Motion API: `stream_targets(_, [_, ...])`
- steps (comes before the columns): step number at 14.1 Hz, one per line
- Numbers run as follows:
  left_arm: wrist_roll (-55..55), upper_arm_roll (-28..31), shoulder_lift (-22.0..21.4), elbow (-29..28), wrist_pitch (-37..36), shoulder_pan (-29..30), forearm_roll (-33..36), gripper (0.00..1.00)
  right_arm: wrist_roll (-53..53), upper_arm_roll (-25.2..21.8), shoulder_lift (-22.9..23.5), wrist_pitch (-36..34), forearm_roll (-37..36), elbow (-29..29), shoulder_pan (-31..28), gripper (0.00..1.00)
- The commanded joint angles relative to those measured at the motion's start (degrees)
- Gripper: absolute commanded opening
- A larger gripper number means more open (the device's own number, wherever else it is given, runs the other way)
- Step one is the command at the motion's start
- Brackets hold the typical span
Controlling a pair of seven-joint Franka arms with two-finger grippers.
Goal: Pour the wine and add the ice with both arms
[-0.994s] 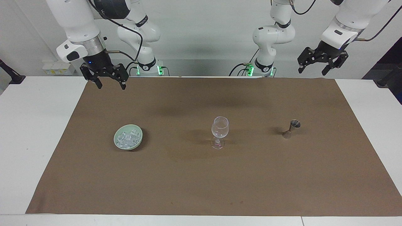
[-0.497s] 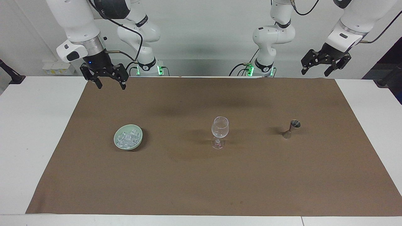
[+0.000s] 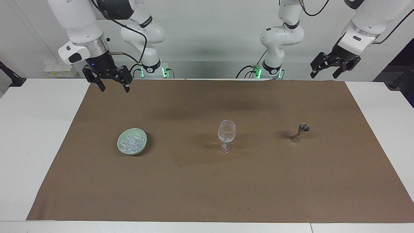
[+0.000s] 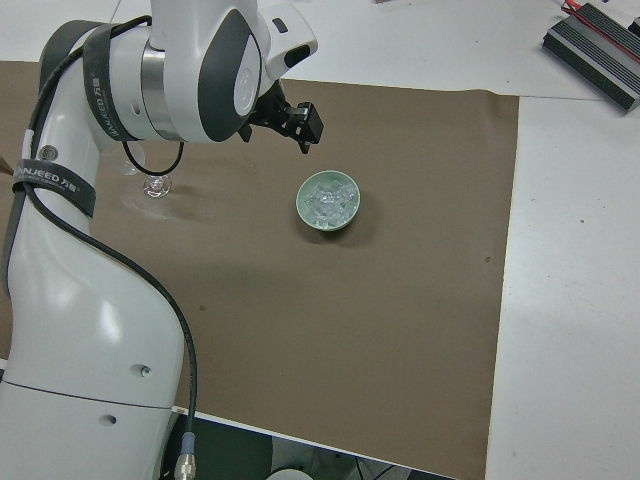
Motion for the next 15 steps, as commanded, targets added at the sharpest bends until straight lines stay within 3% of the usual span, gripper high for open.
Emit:
stream_targets(1, [-8.78,0.73,-0.61,-2.40,1.54,-0.74,-1.60,1.00,-1.49,0.10,0.23,0.03,1.23,0.19,-0.65,1.00])
stream_targets(8, [-27.23,2.92,1.15,-4.16,1.72,-1.18,-8.35,1.00,-1.58,0.19,0.23,0.03,1.23,0.19,-0.65,1.00])
stream_targets(15, [-44.03,5.03,6.15,-4.61,4.26,-0.39,-19.33,1.00,-1.49,0.10,0.23,0.03,1.23,0.19,-0.65,1.00])
